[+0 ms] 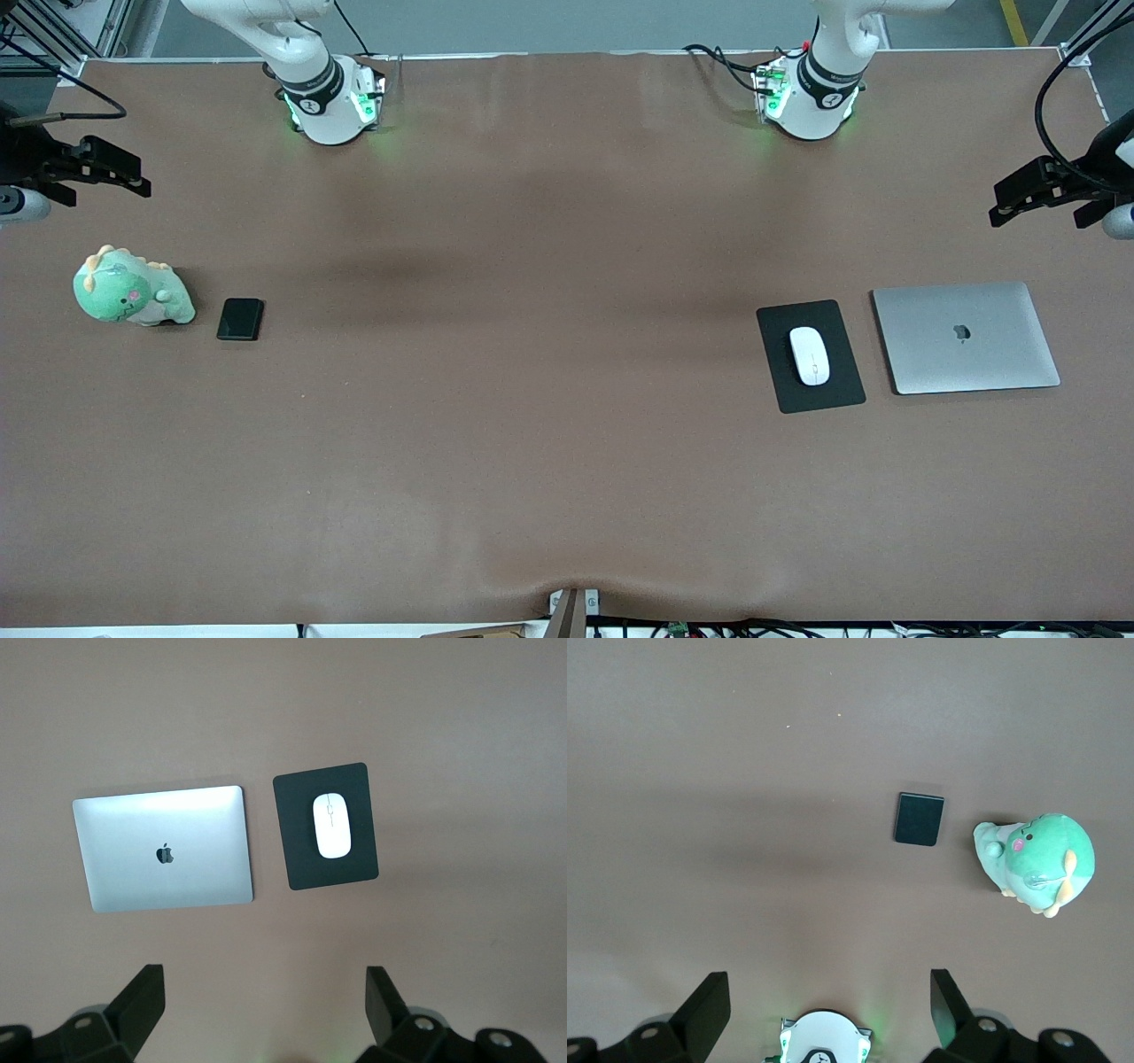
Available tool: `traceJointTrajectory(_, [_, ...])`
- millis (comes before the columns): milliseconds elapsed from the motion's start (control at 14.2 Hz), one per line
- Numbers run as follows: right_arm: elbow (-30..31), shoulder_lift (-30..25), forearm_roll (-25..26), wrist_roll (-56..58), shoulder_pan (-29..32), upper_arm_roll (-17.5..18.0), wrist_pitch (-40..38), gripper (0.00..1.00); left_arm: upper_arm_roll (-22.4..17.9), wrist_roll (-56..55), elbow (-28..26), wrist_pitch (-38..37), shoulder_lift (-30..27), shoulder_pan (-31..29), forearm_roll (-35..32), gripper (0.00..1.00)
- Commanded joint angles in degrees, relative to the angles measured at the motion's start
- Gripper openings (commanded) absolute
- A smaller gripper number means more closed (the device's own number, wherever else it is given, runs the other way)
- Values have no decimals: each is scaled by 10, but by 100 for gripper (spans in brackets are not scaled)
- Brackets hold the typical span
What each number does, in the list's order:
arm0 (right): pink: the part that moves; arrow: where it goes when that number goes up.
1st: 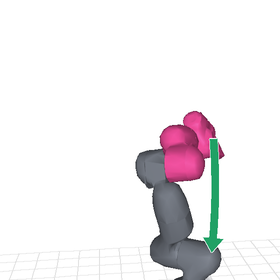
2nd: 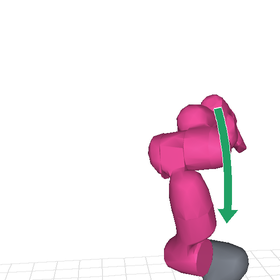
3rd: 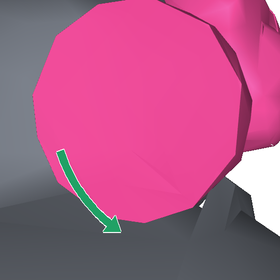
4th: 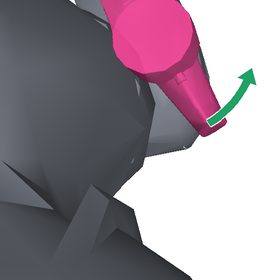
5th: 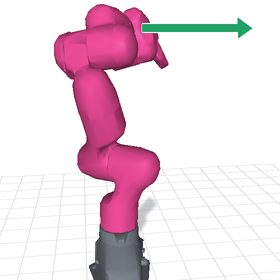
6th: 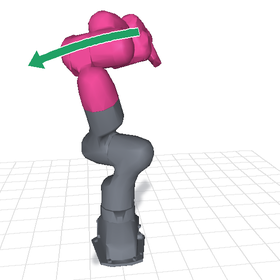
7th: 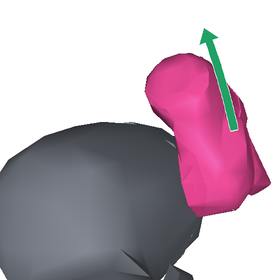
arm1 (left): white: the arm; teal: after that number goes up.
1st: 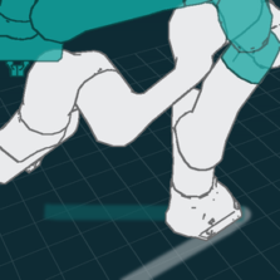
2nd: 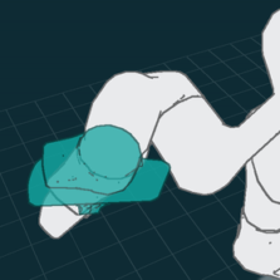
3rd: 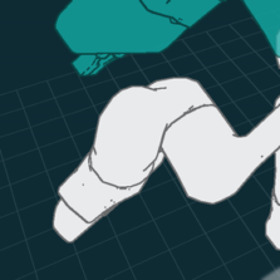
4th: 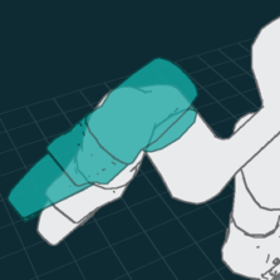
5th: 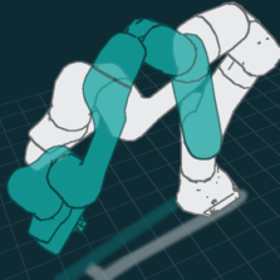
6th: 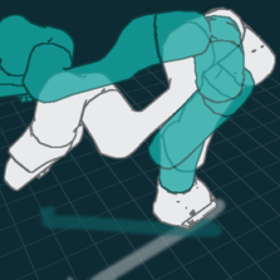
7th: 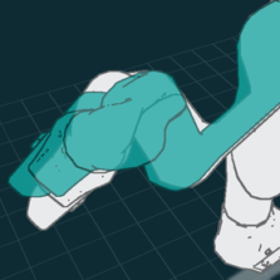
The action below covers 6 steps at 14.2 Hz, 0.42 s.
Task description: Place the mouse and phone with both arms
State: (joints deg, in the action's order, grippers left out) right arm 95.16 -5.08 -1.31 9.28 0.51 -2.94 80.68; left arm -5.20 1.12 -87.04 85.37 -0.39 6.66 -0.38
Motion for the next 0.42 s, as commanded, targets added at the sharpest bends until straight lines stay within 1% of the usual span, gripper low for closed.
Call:
traceJointTrajectory(0, [12, -12, -19, -12, -1, -1, 5, 100, 1, -2, 6, -7, -3, 2, 4, 100])
traceJointTrajectory(353, [11, -11, -20, -12, -1, -1, 4, 100, 1, -5, 6, -6, -3, 3, 6, 100])
